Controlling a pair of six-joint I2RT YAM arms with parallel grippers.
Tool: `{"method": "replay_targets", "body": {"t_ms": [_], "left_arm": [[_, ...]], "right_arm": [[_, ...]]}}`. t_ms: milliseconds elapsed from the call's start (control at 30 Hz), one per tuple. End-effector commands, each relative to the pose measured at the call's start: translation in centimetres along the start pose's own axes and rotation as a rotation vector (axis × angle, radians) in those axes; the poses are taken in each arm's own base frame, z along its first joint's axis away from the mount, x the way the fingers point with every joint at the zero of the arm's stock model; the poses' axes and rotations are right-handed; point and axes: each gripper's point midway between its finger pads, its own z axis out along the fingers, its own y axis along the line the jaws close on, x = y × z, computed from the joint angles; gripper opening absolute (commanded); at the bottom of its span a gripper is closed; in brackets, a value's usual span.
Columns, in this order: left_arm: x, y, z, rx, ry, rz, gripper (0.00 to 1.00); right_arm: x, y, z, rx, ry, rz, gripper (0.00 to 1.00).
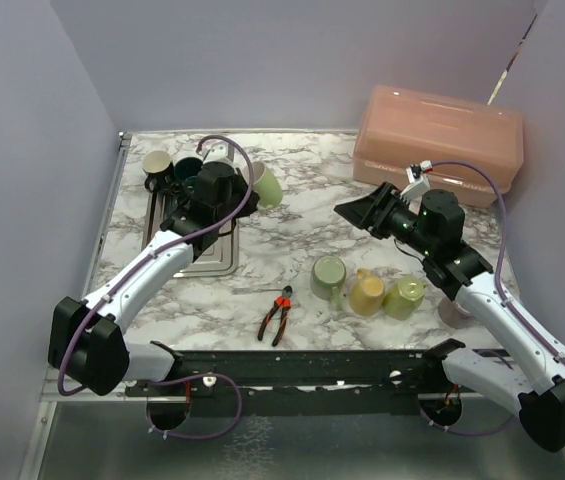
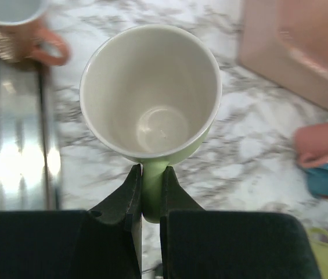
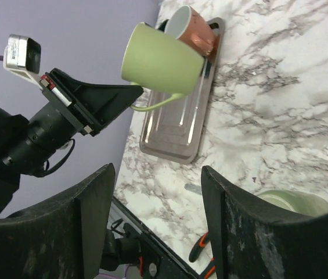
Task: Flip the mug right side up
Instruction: Place the cup on the tray.
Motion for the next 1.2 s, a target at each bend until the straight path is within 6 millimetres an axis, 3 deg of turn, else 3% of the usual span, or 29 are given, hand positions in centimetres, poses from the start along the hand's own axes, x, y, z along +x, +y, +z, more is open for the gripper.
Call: {"method": "replay_targets", "body": {"t_ms": [0, 333, 667, 967, 1167], "left_arm": [[-1.4, 7.7, -2.4, -0.337, -0.065, 0.132, 0.0], [-1.3, 16.9, -5.2, -0.694, -0.108, 0.137, 0.0], [-2.2, 22.6, -5.6, -0.888, -0.142, 0.086, 0.0], [-2.5, 25.3, -4.2, -0.886, -0.121, 0.073, 0.0], [-1.1, 22.8, -1.5, -0.703, -0.077, 0.024, 0.0]], "right_arm": [[0.0, -1.9, -0.5, 0.094, -0.003, -0.041, 0.65], [0.3, -2.6, -0.5, 0.122, 0.002, -0.035, 0.65], [0.7, -3.5, -0.4, 0.151, 0.011, -0.032, 0.65], [0.8, -4.0, -0.1, 0.168, 0.018, -0.03, 0.65], [0.9, -4.4, 0.1, 0.179, 0.021, -0.033, 0.65]]}}
